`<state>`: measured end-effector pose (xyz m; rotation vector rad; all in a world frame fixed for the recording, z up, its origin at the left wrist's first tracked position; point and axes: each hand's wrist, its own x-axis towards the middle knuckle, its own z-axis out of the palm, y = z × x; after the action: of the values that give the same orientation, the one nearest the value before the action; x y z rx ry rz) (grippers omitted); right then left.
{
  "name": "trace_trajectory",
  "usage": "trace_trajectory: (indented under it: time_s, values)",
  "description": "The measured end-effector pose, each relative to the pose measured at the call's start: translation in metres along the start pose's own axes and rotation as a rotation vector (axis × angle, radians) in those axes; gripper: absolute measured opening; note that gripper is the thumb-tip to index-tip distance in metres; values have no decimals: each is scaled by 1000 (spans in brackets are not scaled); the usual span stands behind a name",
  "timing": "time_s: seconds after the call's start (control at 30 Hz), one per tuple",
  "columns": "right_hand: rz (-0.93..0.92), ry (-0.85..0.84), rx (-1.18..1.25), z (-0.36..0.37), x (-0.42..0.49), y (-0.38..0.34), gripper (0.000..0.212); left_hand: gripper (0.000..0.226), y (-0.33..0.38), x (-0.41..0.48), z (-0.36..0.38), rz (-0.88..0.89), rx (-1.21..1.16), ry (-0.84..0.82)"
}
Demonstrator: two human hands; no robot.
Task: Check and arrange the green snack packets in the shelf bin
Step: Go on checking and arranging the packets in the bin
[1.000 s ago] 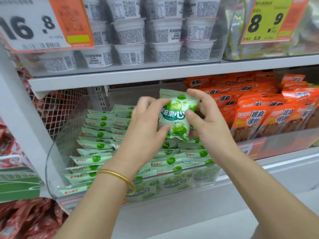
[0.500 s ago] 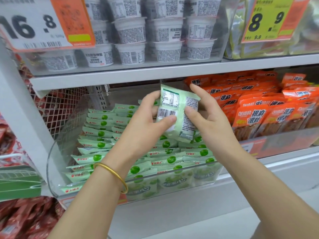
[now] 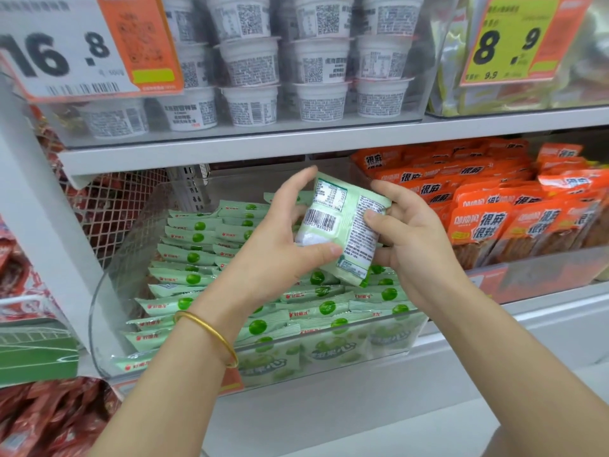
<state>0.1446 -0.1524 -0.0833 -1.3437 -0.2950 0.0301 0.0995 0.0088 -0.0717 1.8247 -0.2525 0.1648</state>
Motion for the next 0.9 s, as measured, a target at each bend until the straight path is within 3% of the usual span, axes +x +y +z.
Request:
trace_trajectory:
  time_s: [0.1,0.2,0.27,0.4,0.47,0.8,0.9]
  values:
    - [20,22,25,-3,1,0,36,63,-2,1,5,70,242,105]
    - [19,42,52,-4,-1,0,26,44,-9,1,8,197,650,272]
    - [34,35,97,-2,-2,-1,22,44,-10,2,10,222,773,303]
    - [51,15,175,-1,-4,-2,15,81,-6,2,13,186,808,192]
    - [54,-5,190,-1,-4,-4,14,88,-7,2,14,185,841,176]
    - [70,-66,201,0,-4,-4,9,66,-9,2,13,168,719,190]
    - [56,-74,142,-1,-5,-3,21,53,-7,0,11,152,664,155]
